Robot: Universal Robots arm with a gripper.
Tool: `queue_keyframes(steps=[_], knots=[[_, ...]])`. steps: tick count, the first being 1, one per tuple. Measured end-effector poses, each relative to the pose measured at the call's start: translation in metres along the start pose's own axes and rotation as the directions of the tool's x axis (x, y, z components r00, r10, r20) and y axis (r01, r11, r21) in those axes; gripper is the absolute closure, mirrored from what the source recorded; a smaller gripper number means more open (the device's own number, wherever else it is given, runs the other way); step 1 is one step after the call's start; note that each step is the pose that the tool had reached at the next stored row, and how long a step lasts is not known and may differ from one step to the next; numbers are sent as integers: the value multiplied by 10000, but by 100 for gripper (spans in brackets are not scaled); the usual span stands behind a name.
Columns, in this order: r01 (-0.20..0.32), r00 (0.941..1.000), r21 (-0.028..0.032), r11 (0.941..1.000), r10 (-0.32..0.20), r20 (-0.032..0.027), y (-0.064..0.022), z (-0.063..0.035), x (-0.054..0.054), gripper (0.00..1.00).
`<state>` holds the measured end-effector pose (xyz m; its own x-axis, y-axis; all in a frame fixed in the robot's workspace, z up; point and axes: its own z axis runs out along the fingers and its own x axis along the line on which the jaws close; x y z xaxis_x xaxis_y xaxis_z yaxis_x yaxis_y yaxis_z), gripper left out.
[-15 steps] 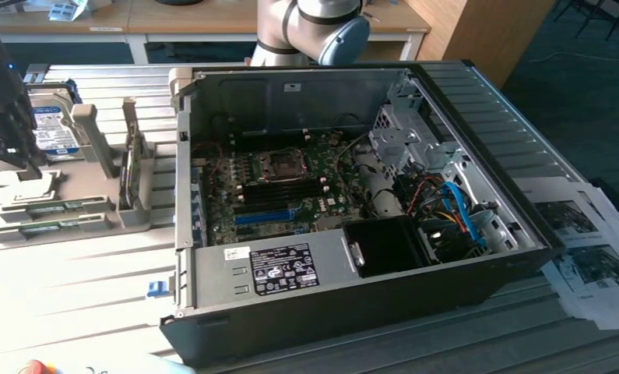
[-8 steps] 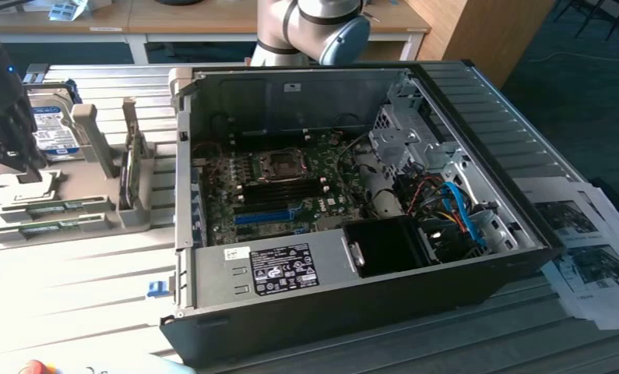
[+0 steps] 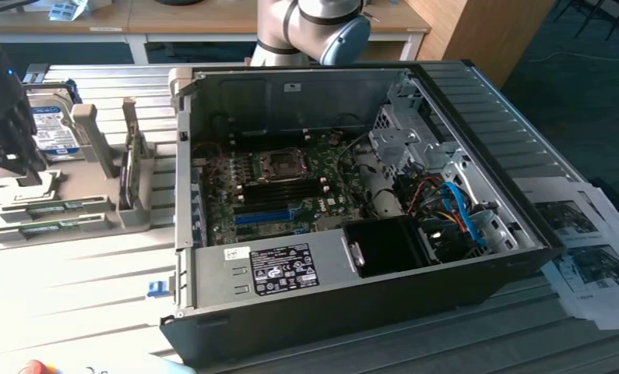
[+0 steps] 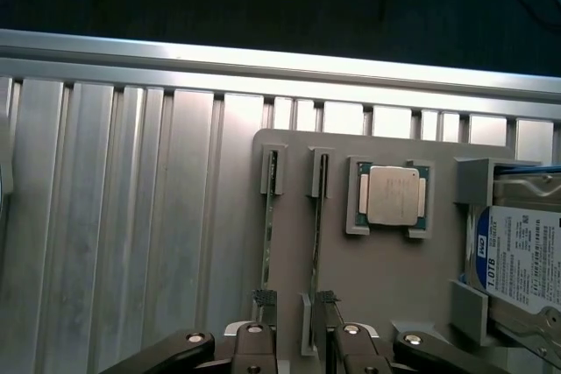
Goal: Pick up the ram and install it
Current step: 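Pick up the ram and move it above insertion slot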
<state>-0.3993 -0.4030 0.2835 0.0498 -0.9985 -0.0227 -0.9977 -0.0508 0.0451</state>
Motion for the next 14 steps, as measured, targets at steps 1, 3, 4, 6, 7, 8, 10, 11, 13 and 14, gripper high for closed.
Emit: queue_keyframes(steps=[1,3,4,6,7,8,10,11,13,14], knots=[[1,10000,0,10000,-1,-1,-1,-1,5,69],[0,10000,0,10000,0,0,-2,0,5,69],[-1,10000,0,10000,1,0,-2,0,5,69],[-1,10000,0,10000,1,0,-1,0,6,69],[0,10000,0,10000,0,1,-1,0,6,69],[0,10000,2,10000,0,1,-1,5,6,69],[0,10000,0,10000,0,3,-2,26,6,69],[0,10000,0,10000,0,4,-3,39,7,69],[0,10000,1,10000,0,5,-4,65,7,69],[0,10000,0,10000,0,4,-5,76,8,69]])
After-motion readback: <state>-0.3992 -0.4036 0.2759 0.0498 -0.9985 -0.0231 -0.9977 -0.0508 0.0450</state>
